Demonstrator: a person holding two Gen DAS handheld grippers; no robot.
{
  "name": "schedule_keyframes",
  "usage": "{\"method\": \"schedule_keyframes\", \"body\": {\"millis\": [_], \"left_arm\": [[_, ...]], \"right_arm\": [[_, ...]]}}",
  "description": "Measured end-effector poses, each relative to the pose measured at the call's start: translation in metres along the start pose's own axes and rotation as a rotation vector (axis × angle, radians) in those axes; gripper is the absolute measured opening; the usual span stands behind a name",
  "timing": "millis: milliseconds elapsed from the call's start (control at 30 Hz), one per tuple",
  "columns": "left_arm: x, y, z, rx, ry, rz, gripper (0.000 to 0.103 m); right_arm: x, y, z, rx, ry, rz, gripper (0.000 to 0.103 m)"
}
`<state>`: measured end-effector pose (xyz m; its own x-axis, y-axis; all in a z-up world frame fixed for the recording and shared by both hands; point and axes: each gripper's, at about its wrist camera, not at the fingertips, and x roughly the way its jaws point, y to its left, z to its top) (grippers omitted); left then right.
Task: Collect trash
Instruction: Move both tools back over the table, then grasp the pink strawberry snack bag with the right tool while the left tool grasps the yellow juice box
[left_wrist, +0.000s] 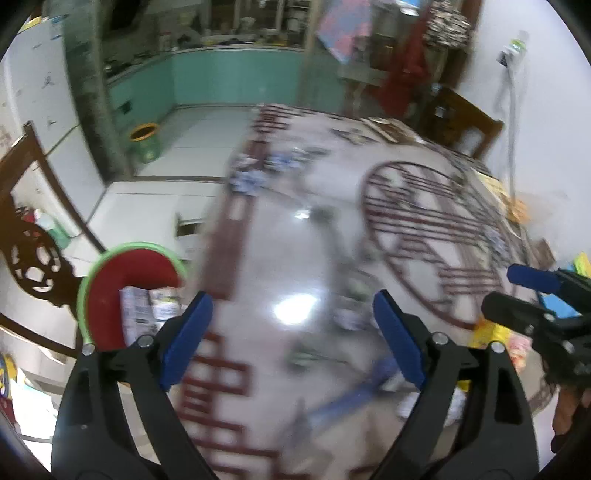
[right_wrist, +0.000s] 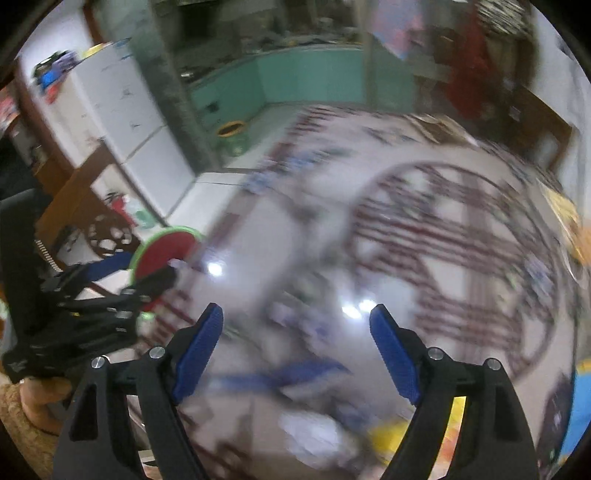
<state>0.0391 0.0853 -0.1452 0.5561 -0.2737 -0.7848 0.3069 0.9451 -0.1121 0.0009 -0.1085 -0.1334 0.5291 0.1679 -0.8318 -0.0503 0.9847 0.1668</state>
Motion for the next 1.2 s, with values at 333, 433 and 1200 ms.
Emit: {"method": "schedule_keyframes", "body": {"millis": [333,433,1200], "left_arm": [[0.012,-0.131,-0.028,0.185,0.043,-0.142,0.089],[0.016,-0.152,-0.031,0.212,0.057,-0.164,0.089],[0.077,-0.231,-0.06,0.259,0.272,-0.26,0.089]], "right_arm": [[-0.033,-0.173,-0.113,0.468,0.123,-0.116,0.079],[-0.022,-0.184,-0.134,0.538,0.184,-0.058,0.079],[-0.04,-0.207,-0.096,0.315,0.056,-0.176,0.022]]}}
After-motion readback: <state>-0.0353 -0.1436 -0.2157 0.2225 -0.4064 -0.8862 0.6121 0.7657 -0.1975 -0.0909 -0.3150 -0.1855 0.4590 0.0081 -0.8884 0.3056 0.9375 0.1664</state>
